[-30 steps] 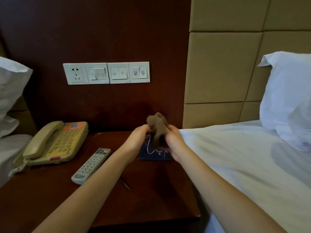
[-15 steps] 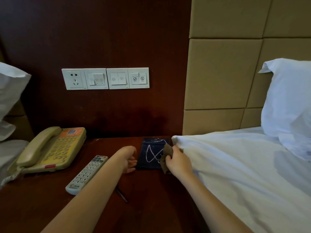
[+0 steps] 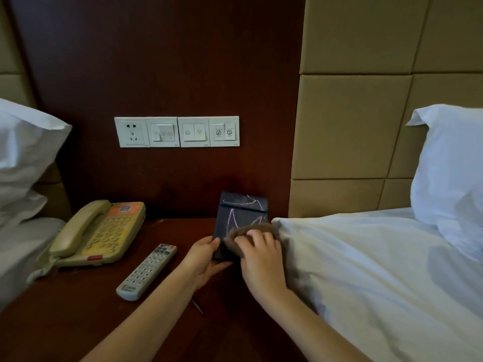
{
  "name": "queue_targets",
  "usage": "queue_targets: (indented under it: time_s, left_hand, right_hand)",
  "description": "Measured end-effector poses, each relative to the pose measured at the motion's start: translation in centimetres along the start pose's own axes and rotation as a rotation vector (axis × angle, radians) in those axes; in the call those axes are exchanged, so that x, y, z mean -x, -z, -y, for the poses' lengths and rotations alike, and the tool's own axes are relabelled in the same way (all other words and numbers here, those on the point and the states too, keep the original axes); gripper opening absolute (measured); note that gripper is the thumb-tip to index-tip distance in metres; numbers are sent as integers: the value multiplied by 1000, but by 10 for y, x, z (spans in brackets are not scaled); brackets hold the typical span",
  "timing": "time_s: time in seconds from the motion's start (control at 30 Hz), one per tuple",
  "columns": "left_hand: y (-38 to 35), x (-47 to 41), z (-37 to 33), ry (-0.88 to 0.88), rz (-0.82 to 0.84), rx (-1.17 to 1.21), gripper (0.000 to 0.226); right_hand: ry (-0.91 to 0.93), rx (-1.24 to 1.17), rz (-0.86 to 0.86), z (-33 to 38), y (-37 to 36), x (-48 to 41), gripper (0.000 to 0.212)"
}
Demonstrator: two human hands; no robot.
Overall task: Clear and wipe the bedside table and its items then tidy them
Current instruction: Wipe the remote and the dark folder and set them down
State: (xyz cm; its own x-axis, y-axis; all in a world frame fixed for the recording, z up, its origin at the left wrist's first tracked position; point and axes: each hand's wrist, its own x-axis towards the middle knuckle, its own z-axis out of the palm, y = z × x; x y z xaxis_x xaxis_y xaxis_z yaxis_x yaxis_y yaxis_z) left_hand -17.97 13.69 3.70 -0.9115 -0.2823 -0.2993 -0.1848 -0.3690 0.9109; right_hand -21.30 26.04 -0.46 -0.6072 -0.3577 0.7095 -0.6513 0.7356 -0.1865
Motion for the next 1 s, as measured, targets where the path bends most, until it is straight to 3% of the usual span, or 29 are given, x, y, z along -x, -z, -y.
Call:
queue_targets:
  time_s: [0.17, 0.23, 0.33, 0.4, 0.53, 0.63, 0.8, 0.93, 1.0]
  left_hand:
    - [10, 42, -1, -105, 101, 97, 25]
    - [16, 58, -1, -108, 117, 116, 19]
    - [18, 75, -1, -100, 127, 91, 15]
    - [16, 81, -4, -125, 127, 91, 17]
    - [15, 91, -11, -173, 96, 141, 21]
    - [20, 98, -10, -183, 115, 135, 25]
    - [21, 114, -7, -208, 166, 29, 16]
    - [24, 111, -13, -274, 124, 4, 25]
    - [27, 111, -13, -277, 113, 18, 25]
  right_hand:
    - [322, 9, -91, 18, 25, -3, 30]
    - [248, -6, -103, 5, 35, -14, 27]
    - [-10, -26, -76, -12, 45, -34, 21]
    - [-23, -42, -129, -3, 50, -32, 24]
    - [291, -66, -175, 52, 59, 11, 25]
    - [373, -31, -133, 51, 60, 8, 30]
    - [4, -22, -194, 24, 71, -33, 20]
    - [307, -64, -176, 76, 67, 3, 29]
    - [373, -69, -140, 75, 63, -1, 25]
